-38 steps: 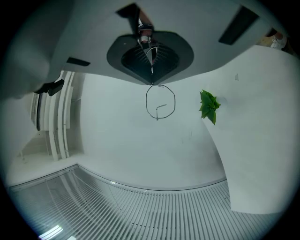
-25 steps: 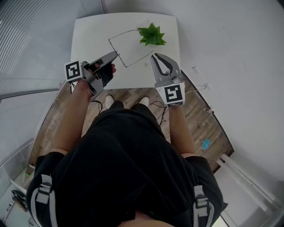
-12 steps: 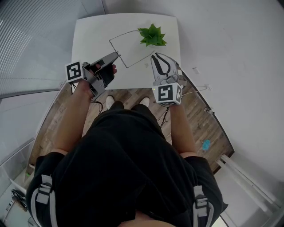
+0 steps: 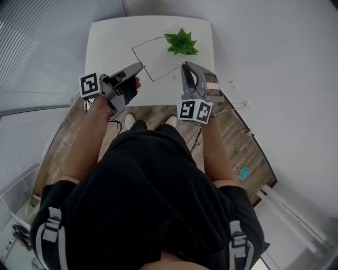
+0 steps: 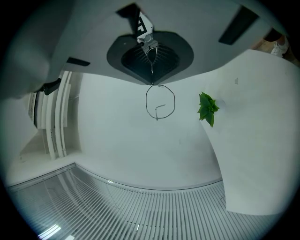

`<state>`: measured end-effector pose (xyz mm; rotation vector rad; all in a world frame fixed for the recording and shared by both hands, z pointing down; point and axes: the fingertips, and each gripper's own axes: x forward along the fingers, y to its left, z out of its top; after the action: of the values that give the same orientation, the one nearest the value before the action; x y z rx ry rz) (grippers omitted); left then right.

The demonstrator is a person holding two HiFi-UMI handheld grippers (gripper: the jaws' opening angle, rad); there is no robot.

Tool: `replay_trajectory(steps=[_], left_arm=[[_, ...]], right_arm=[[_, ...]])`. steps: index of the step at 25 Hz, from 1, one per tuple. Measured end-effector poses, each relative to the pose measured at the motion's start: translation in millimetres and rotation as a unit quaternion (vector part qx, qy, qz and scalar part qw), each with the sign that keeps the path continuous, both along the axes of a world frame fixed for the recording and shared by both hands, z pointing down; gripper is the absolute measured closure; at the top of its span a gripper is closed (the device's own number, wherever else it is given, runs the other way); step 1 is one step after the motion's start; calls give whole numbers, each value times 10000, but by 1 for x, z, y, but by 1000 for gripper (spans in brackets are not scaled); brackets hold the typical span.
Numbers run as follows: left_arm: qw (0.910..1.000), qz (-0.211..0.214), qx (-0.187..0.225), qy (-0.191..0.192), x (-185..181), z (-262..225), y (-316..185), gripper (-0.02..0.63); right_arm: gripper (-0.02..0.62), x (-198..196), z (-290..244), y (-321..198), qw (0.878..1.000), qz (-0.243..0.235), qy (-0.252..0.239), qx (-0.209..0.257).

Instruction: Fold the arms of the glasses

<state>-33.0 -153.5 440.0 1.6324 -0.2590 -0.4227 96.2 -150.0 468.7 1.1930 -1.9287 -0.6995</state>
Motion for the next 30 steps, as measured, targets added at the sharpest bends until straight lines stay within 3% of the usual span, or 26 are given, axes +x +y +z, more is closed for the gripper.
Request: replay_trajectory(steps=[15, 30], left_arm=[[9999, 55, -112, -23, 5, 0, 6, 594], [9997, 173, -122, -137, 11, -2, 25, 592]], right_arm=[[555, 4, 2, -5, 9953, -18, 899, 346], [569, 5, 4, 9, 9911, -197, 1234, 469]])
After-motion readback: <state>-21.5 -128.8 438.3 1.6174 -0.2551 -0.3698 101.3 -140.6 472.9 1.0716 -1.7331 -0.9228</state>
